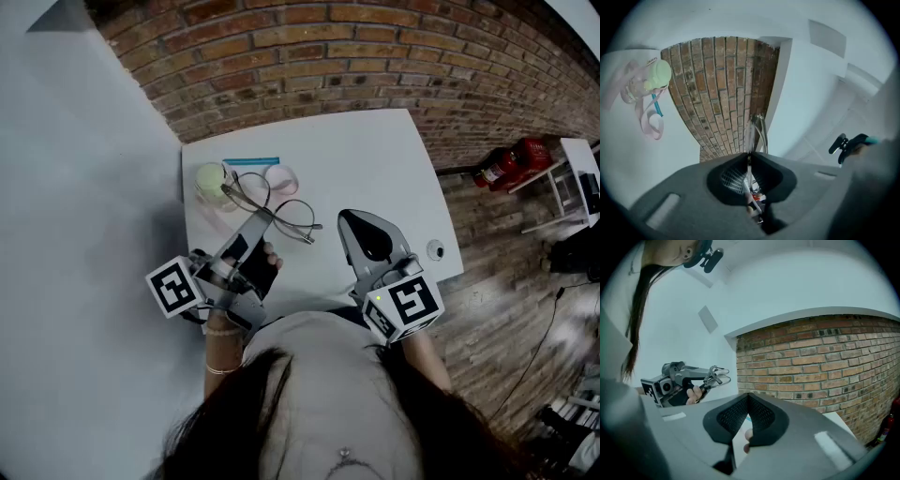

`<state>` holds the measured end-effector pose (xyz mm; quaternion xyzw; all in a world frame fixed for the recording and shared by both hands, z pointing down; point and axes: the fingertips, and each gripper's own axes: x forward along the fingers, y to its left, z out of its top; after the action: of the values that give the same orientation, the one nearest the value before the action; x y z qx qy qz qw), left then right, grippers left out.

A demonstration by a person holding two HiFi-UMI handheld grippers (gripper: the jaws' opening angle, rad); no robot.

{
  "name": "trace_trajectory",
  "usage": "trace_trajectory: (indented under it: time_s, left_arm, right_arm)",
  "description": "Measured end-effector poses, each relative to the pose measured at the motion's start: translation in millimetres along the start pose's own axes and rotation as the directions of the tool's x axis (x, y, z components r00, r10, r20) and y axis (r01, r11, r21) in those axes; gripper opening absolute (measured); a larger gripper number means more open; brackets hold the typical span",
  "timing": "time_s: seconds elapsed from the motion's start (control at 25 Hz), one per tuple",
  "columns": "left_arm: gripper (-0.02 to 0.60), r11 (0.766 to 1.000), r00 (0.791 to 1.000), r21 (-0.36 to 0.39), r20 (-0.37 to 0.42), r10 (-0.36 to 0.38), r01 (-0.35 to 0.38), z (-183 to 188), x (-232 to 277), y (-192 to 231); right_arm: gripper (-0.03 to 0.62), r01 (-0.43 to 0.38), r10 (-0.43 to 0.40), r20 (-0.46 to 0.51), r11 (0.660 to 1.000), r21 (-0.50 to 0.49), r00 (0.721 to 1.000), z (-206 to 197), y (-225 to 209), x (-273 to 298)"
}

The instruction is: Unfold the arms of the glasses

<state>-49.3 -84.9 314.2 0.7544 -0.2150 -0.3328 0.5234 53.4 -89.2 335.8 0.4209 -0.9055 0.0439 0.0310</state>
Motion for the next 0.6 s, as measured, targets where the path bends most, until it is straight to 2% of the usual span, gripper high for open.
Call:
trace_trajectory:
  time_s: [0.6]
  left_arm:
    - [0.022,1.0,1.0,-0.015,-0.028,-0.01,0.01,9.0,-1.8,5.9]
  right_arm:
    - [0.009,-0.104,0.097,0.072,0.99,0.099,0.993,13.1,15.5,1.4]
